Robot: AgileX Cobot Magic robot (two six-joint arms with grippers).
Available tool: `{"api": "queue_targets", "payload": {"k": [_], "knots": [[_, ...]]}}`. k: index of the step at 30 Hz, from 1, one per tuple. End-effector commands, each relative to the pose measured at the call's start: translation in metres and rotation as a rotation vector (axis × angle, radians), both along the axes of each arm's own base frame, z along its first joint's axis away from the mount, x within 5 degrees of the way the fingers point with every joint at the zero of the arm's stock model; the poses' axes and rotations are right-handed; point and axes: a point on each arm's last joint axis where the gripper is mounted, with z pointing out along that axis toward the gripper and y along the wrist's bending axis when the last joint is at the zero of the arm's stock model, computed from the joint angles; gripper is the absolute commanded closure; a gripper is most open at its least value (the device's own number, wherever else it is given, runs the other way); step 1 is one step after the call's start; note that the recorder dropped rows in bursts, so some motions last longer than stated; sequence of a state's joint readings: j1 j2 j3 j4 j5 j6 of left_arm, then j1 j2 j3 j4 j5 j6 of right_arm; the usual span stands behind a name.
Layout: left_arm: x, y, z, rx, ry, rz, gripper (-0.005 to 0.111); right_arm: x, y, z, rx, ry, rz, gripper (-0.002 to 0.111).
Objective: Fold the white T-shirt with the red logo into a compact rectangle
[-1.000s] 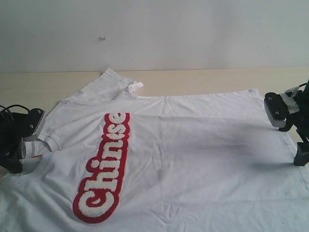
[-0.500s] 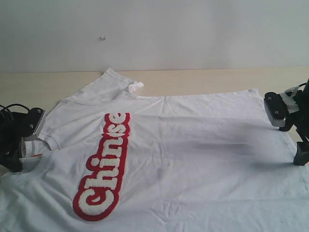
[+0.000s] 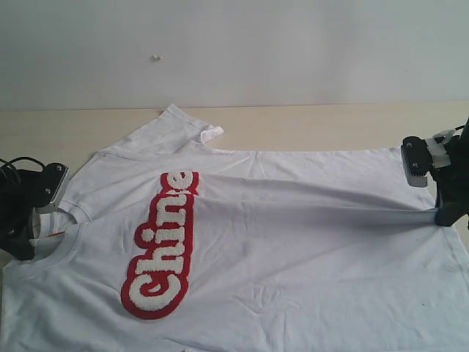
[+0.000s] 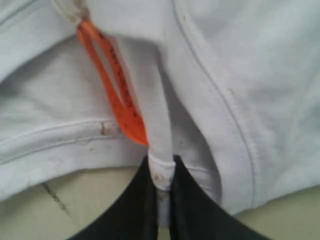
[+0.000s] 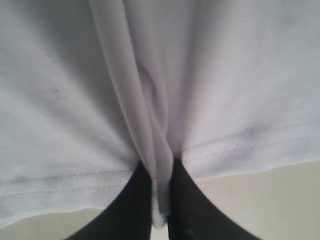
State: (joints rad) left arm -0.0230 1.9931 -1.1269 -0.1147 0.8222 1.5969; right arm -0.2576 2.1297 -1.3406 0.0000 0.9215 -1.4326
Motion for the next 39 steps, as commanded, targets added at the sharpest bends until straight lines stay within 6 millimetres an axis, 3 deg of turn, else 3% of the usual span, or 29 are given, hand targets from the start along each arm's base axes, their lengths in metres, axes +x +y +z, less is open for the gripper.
{"api": "queue_targets", "payload": {"k": [1, 8, 11, 18, 21, 24, 31, 39], "knots": [[0.003, 0.003, -0.004, 0.019, -0.038, -0.003, 0.107, -0.003, -0.004, -0.022, -0.019, 0.029, -0.013, 0.108], [0.002, 0.001, -0.004, -0.003, -0.024, 0.026, 0.107, -0.001, -0.002, -0.022, -0.010, 0.016, -0.145, 0.108], [0.002, -0.003, -0.005, -0.041, 0.004, 0.190, 0.107, -0.002, -0.002, -0.022, -0.009, 0.023, -0.154, 0.108], [0.003, -0.003, -0.008, -0.039, -0.007, 0.140, 0.107, -0.006, -0.001, -0.020, 0.002, 0.069, -0.125, 0.108], [0.003, -0.002, -0.005, -0.031, -0.022, 0.131, 0.107, -0.006, -0.001, -0.010, -0.001, 0.051, -0.116, 0.108], [0.003, 0.004, 0.002, 0.029, -0.046, 0.108, 0.107, -0.006, -0.001, 0.008, -0.005, 0.005, -0.110, 0.108], [0.002, 0.007, 0.044, 0.052, -0.173, 0.113, 0.107, -0.005, 0.005, 0.062, 0.020, -0.163, -0.091, 0.108], [-0.007, 0.016, 0.093, 0.119, -0.317, 0.287, 0.107, -0.012, 0.020, 0.124, 0.122, -0.359, -0.145, 0.108]]}}
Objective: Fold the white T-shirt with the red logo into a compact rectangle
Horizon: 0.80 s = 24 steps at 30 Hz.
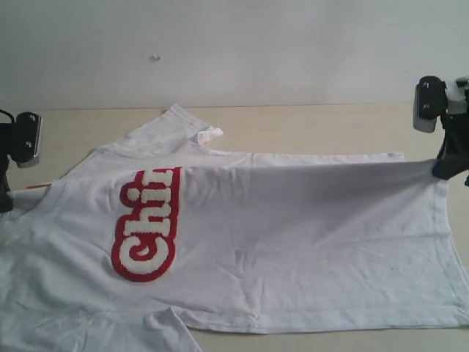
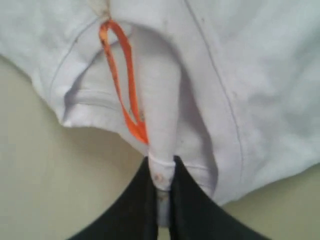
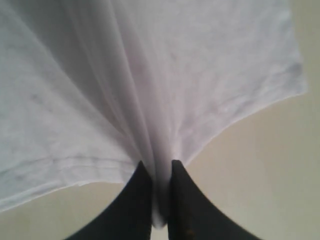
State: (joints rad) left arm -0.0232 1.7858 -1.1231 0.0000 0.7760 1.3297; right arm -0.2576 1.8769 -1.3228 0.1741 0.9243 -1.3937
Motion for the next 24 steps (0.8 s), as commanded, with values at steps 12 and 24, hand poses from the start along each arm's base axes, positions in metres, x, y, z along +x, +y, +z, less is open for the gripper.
{"api": "queue_targets", "payload": {"k": [12, 24], "knots": [[-0.045, 0.026, 0.130, 0.071, -0.496, 0.462, 0.107, -0.042, 0.019, 0.127, 0.064, -0.390, -0.130, 0.108], [-0.115, 0.029, 0.210, -0.036, -0.813, 0.539, 0.107, -0.102, 0.040, 0.205, 0.111, -0.646, -0.174, 0.108]]}}
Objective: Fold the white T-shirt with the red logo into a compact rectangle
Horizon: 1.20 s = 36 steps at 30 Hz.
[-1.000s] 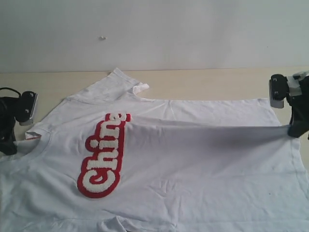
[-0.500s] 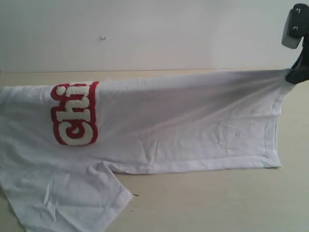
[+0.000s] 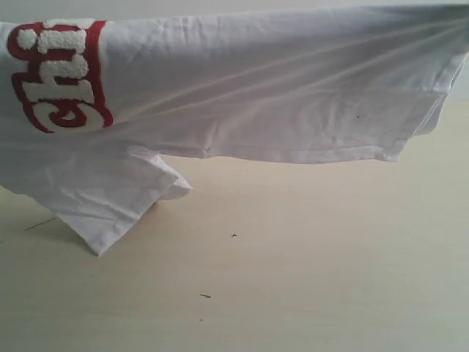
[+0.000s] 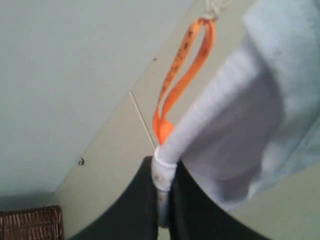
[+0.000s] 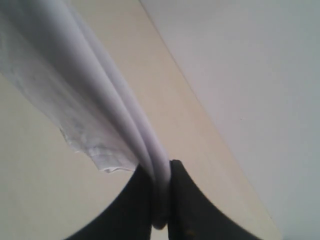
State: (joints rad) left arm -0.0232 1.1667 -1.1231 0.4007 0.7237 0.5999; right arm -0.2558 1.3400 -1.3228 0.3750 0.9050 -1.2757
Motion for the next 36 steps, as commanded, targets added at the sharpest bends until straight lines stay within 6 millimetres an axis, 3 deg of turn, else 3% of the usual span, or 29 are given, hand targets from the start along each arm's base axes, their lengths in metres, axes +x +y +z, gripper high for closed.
{"api": "queue_targets", "payload": {"k": [1, 10, 14, 19, 24, 32, 36], "knots": [[-0.026, 0.004, 0.019, -0.007, -0.071, 0.040, 0.107, -0.023, 0.005, 0.024, 0.013, -0.083, -0.037, 0.108], [-0.086, 0.009, 0.055, -0.001, -0.250, 0.086, 0.107, -0.056, 0.023, 0.047, 0.189, -0.183, -0.059, 0.108], [-0.103, 0.010, 0.064, 0.010, -0.305, 0.093, 0.107, -0.060, 0.030, 0.044, 0.203, -0.178, -0.042, 0.108], [-0.103, 0.009, 0.058, -0.043, -0.250, 0.103, 0.107, -0.058, 0.037, 0.031, 0.256, -0.111, -0.050, 0.108], [-0.090, 0.004, 0.042, -0.086, -0.116, 0.074, 0.107, -0.051, 0.033, 0.013, 0.328, 0.017, -0.140, 0.108], [-0.075, 0.002, 0.025, -0.017, -0.013, 0.009, 0.107, -0.039, 0.032, -0.003, 0.342, 0.111, -0.139, 0.108], [-0.069, 0.000, 0.021, -0.015, -0.015, -0.010, 0.107, -0.037, 0.031, -0.001, 0.342, 0.090, -0.147, 0.108]]}}
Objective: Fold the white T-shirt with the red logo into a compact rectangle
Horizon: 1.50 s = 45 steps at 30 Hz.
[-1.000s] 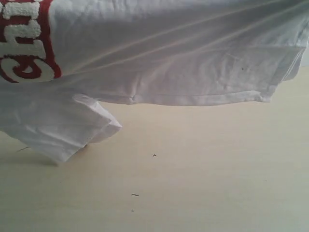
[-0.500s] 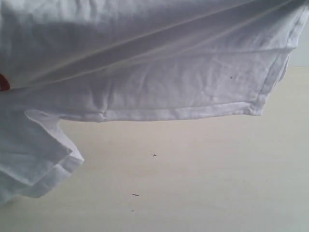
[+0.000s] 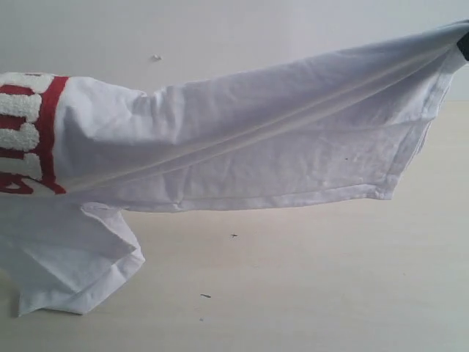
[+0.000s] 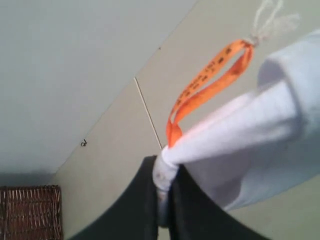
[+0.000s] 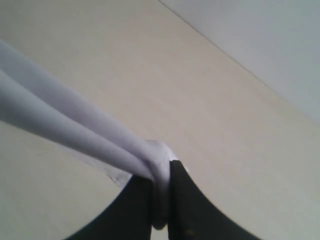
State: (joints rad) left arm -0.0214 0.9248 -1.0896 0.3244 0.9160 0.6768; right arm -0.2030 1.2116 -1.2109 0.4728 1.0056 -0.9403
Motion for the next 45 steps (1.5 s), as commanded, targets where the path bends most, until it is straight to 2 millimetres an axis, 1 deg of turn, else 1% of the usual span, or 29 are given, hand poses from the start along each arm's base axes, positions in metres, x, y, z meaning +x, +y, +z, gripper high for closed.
{"api": "queue_targets", "payload": {"k": [1, 5, 9, 14, 17, 19, 21, 23, 26, 27, 29, 30, 32, 34, 38, 40, 43, 45], "knots": [[0.005, -0.001, -0.002, 0.011, -0.015, -0.024, 0.107, 0.001, -0.001, 0.005, -0.003, -0.031, -0.017, 0.108], [-0.003, -0.001, 0.002, 0.005, -0.042, -0.024, 0.107, -0.008, 0.001, 0.019, 0.017, -0.082, -0.051, 0.108], [-0.016, -0.003, 0.006, -0.087, -0.069, 0.011, 0.107, -0.023, 0.004, 0.029, 0.078, -0.100, -0.112, 0.108], [-0.038, -0.001, 0.007, -0.124, -0.039, 0.060, 0.107, -0.044, 0.008, 0.030, 0.097, -0.123, -0.136, 0.108], [-0.044, 0.000, 0.007, -0.158, -0.042, 0.100, 0.107, -0.050, 0.008, 0.018, 0.091, -0.109, -0.146, 0.108], [-0.047, 0.000, 0.004, -0.168, -0.006, 0.110, 0.107, -0.051, 0.007, 0.005, 0.043, -0.068, -0.160, 0.108], [-0.046, -0.001, -0.002, -0.171, 0.061, 0.112, 0.107, -0.049, 0.003, -0.007, -0.024, -0.010, -0.190, 0.108], [-0.039, -0.004, -0.009, -0.158, 0.110, 0.078, 0.107, -0.044, 0.000, -0.016, -0.078, 0.048, -0.231, 0.108], [-0.022, -0.008, -0.023, -0.106, 0.202, 0.011, 0.107, -0.031, -0.005, -0.028, -0.103, 0.114, -0.258, 0.108], [-0.013, -0.008, -0.029, -0.091, 0.227, -0.004, 0.107, -0.025, -0.005, -0.033, -0.105, 0.131, -0.252, 0.108], [0.000, -0.009, -0.037, -0.069, 0.246, -0.027, 0.107, -0.012, -0.007, -0.043, -0.113, 0.159, -0.237, 0.108], [0.012, -0.009, -0.042, -0.050, 0.235, -0.038, 0.107, -0.002, -0.008, -0.050, -0.123, 0.160, -0.216, 0.108], [0.030, -0.010, -0.048, -0.031, 0.193, -0.062, 0.107, 0.012, -0.009, -0.059, -0.140, 0.148, -0.199, 0.108], [0.052, -0.012, -0.054, -0.009, 0.128, -0.097, 0.107, 0.031, -0.013, -0.070, -0.163, 0.103, -0.189, 0.108], [0.097, -0.019, -0.067, 0.027, -0.016, -0.184, 0.107, 0.069, -0.020, -0.091, -0.224, -0.028, -0.183, 0.108], [0.118, -0.023, -0.076, 0.047, -0.082, -0.233, 0.107, 0.084, -0.023, -0.101, -0.259, -0.080, -0.172, 0.108], [0.151, -0.031, -0.097, 0.064, -0.165, -0.317, 0.107, 0.104, -0.027, -0.121, -0.322, -0.132, -0.143, 0.108], [0.170, -0.035, -0.117, 0.074, -0.182, -0.368, 0.107, 0.117, -0.030, -0.137, -0.369, -0.157, -0.118, 0.108]]}}
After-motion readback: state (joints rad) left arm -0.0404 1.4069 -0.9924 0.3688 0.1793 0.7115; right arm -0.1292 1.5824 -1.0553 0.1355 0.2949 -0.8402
